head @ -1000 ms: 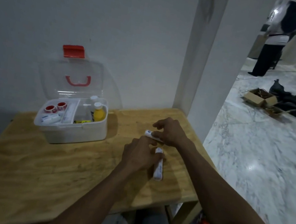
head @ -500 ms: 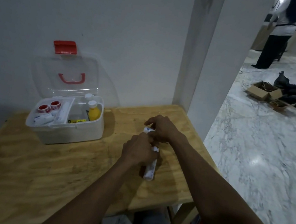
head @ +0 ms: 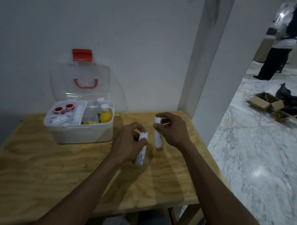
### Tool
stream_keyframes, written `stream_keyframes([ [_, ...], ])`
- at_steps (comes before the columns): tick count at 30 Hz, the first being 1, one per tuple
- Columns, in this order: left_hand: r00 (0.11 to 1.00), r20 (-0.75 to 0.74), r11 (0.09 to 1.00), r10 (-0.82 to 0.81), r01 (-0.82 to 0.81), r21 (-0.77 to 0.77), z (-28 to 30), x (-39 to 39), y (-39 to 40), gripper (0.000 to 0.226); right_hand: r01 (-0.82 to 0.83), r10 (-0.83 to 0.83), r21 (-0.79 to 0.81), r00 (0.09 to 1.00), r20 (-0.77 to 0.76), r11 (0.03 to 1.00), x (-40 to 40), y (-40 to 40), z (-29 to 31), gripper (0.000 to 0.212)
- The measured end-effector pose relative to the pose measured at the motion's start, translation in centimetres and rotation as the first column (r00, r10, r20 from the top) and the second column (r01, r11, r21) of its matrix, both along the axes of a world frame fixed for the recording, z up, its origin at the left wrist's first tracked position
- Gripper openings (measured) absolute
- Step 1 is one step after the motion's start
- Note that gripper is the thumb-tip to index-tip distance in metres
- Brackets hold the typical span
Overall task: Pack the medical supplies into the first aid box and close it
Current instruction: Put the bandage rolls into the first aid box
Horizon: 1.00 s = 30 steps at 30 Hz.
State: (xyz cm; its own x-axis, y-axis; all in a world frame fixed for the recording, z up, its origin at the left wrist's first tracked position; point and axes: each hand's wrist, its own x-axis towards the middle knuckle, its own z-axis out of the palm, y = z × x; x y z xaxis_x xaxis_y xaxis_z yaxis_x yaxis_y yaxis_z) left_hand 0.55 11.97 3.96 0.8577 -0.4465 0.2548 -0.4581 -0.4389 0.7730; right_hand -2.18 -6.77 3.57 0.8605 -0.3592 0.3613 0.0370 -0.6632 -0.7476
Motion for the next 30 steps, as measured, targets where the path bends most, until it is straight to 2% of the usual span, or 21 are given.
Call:
stream_keyframes([
  [8, 0.983, 0.161, 0.953, 0.085, -0.033, -0.301, 0.8, -0.3, 3.5, 0.022, 0.045, -0.066, 0.105, 0.976, 0.208, 0.993, -1.2, 3.4, 1.7, 0.026],
  [17, 0.938, 0.233, 0.894, 0.255, -0.137, -0.426, 4.3, 1.6, 8.4, 0.021, 0.003, -0.050, 0.134, 0.935, 0.352, 0.991, 0.4, 8.1, 4.9, 0.025],
  [21, 0.915, 0.238, 0.876, 0.326, -0.198, -0.439, 5.9, 3.6, 10.4, 0.016, -0.018, -0.023, 0.111, 0.936, 0.351, 0.994, 2.1, 10.1, 6.2, 0.023],
  [30, 0.885, 0.288, 0.903, 0.367, -0.265, -0.338, 5.9, 8.0, 11.1, 0.019, -0.054, 0.049, 0.005, 0.939, 0.340, 0.999, 5.8, 13.1, 6.7, 0.021],
])
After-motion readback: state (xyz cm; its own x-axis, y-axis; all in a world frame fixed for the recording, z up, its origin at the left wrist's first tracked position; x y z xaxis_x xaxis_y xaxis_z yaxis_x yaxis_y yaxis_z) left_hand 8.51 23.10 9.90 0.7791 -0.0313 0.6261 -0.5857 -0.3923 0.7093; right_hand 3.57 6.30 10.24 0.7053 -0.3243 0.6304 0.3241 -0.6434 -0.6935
